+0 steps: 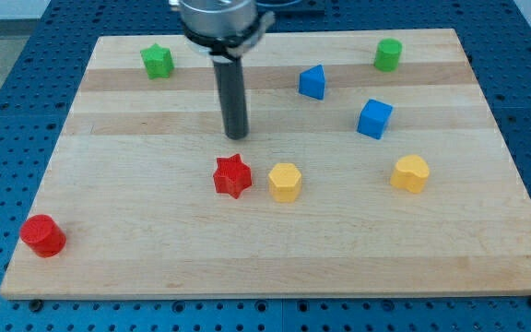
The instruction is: Move the red star diagonal bottom right to the green star
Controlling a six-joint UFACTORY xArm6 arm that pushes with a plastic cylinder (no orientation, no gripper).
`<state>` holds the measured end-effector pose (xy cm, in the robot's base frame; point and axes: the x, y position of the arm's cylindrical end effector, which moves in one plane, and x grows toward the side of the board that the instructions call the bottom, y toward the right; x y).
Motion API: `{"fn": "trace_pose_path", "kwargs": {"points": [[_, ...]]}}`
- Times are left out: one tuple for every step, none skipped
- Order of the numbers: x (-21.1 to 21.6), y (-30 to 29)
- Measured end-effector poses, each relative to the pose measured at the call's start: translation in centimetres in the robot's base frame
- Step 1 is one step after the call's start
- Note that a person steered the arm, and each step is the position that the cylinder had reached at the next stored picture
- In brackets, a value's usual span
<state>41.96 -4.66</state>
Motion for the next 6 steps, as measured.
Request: {"fn": "trace_pose_path", "kwargs": {"points": [[4.0,-1.2],[6.0,-5.3],[5.2,-5.6],[4.4,-2.7],[5.2,1.1],[7.9,1.6]]}}
